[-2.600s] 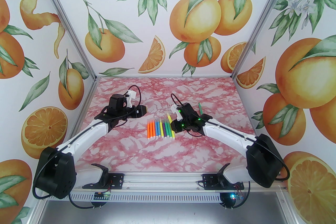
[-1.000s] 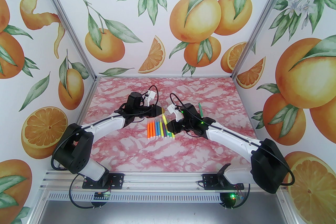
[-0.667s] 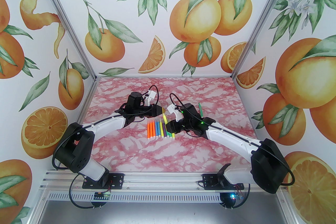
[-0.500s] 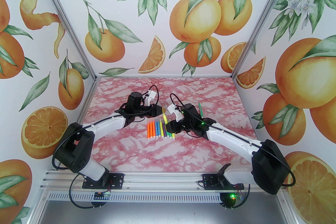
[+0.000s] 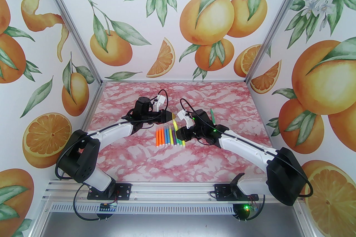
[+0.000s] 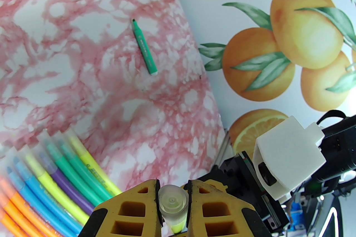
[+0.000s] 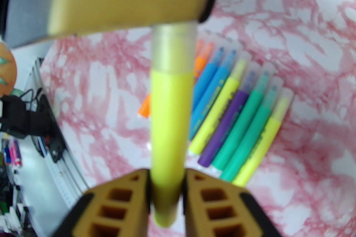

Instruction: Open the pen caps

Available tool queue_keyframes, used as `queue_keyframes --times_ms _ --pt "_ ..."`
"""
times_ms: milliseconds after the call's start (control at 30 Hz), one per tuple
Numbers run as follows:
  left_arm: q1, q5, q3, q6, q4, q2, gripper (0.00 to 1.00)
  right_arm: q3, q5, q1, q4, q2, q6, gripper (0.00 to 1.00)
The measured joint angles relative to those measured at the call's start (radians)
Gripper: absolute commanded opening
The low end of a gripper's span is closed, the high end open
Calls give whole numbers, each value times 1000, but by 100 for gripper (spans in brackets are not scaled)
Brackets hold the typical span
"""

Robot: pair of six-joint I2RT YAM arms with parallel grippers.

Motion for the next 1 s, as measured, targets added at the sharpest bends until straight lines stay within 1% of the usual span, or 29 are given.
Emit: queue_keyframes --times_ms 167,367,600,667,800,933,1000 --pt "0 2 0 1 0 0 0 -2 0 0 0 0 0 0" --pt "28 26 6 12 -35 0 0 -16 -11 0 23 -1 -12 0" --pt "75 98 52 51 -180 -19 0 -42 -15 20 71 -31 -43 0" --pt "96 71 73 55 -188 -29 0 -57 -27 31 42 -40 -53 0" --pt "167 2 109 51 -153 -53 0 -103 -64 71 -28 -42 -72 0" --pt "190 -37 110 50 -140 -68 0 -122 -67 72 -47 -61 -75 0" --pt "194 -65 126 83 -189 -69 0 -128 -54 71 -48 -90 -72 0"
